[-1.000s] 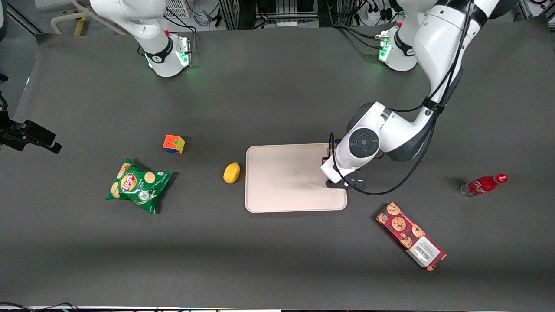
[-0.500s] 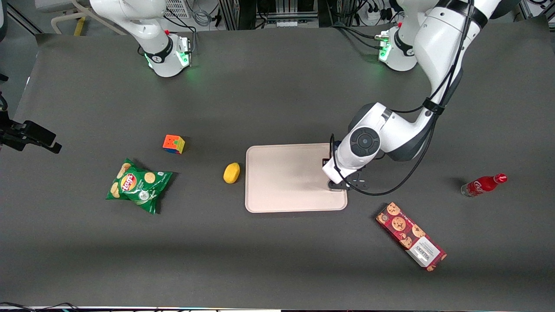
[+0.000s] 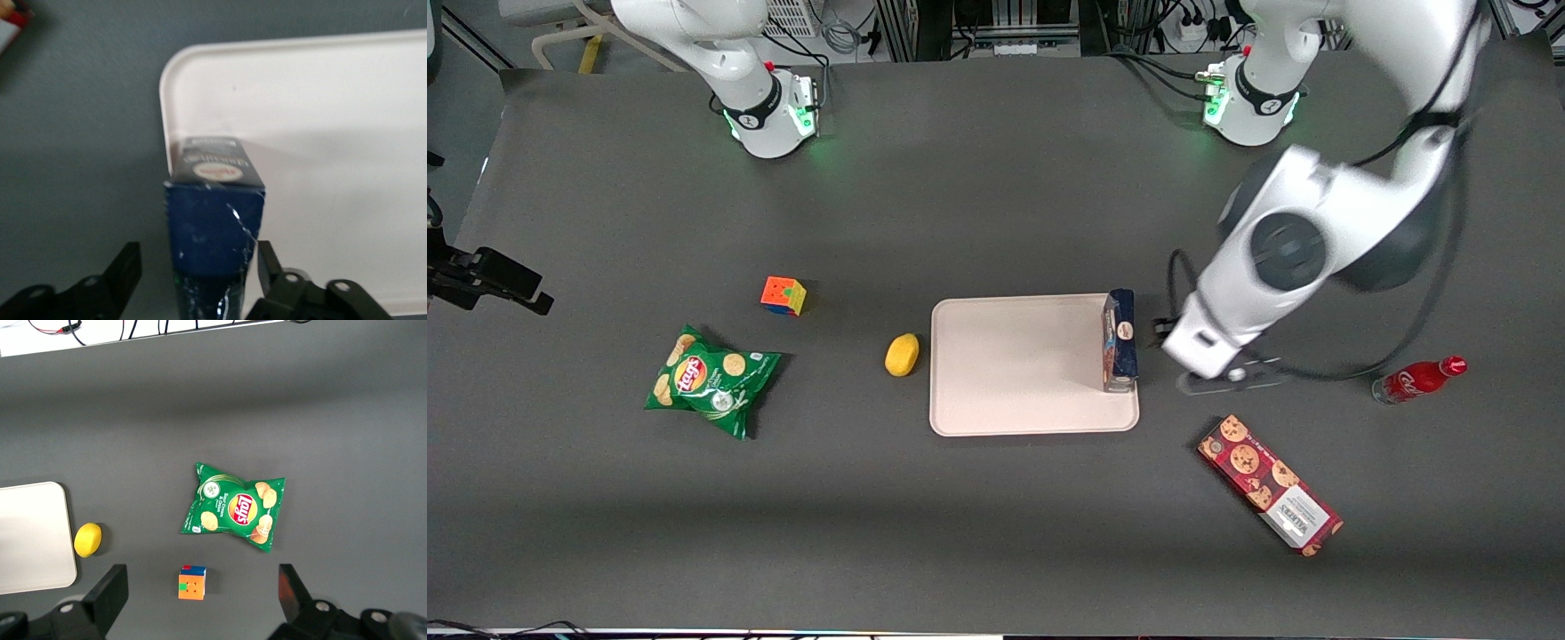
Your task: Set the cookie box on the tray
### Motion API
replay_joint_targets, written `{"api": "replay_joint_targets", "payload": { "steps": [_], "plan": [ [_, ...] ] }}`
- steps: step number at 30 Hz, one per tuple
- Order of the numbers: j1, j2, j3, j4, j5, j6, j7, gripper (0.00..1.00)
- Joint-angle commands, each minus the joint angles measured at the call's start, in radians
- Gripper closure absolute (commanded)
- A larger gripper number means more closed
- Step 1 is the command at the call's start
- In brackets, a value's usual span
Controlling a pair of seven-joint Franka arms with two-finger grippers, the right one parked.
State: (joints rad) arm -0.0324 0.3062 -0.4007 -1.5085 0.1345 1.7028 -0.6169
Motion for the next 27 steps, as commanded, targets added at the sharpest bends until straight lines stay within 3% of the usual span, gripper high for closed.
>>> {"api": "replay_joint_targets", "payload": {
  "steps": [1,5,9,13,20,27],
  "plan": [
    [-0.003,-0.075,0.092,0.195,-0.026,-0.273,0.077,0.00],
    [-0.004,-0.105,0.187,0.323,-0.026,-0.513,0.276,0.00],
    [-0.003,-0.202,0.273,0.254,-0.027,-0.601,0.497,0.00],
    [-0.003,-0.349,0.327,-0.005,-0.036,-0.473,0.591,0.00],
    [-0.004,-0.634,0.404,-0.534,-0.088,-0.092,0.635,0.00],
    [-0.001,-0.662,0.431,-0.599,-0.108,-0.038,0.667,0.00]
  ]
}}
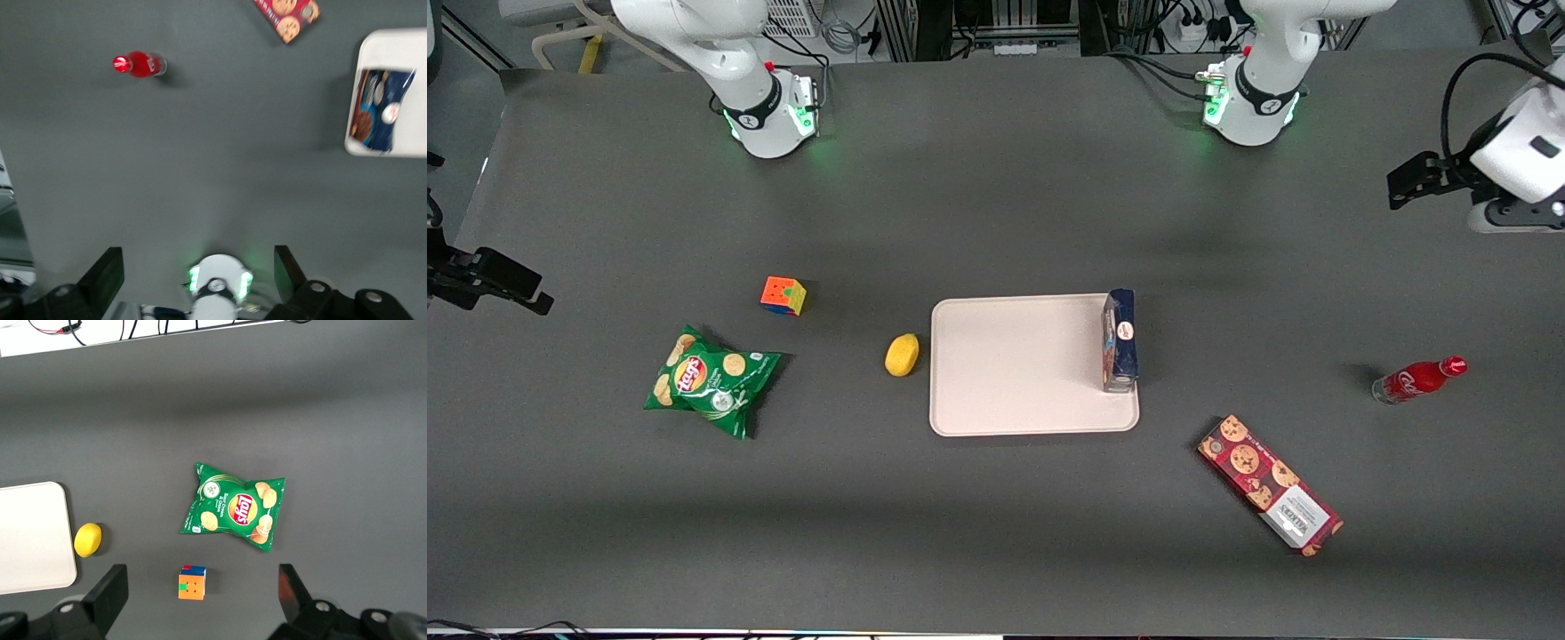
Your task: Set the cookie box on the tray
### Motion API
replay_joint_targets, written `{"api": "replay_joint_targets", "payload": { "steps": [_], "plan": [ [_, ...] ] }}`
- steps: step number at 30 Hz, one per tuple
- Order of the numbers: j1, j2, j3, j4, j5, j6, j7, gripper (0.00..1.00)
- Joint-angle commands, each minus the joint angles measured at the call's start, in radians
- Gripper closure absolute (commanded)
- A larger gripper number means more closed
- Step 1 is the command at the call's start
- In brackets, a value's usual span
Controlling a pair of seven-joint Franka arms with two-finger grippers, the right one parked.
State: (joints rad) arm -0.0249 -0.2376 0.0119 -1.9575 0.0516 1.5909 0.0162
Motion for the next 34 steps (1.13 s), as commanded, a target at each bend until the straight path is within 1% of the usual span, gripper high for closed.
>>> {"api": "replay_joint_targets", "payload": {
  "steps": [1,8,16,22,34],
  "plan": [
    [-0.009,-0.118,0.019,-0.146,-0.030,0.073,0.034,0.00],
    [-0.013,-0.111,0.019,-0.095,-0.038,0.057,0.042,0.00],
    [-0.013,-0.086,0.019,-0.011,-0.041,-0.029,0.028,0.00],
    [-0.015,-0.086,0.017,-0.003,-0.041,-0.066,0.037,0.00],
    [-0.013,-0.072,0.019,-0.003,-0.041,-0.059,0.044,0.00]
  ]
}}
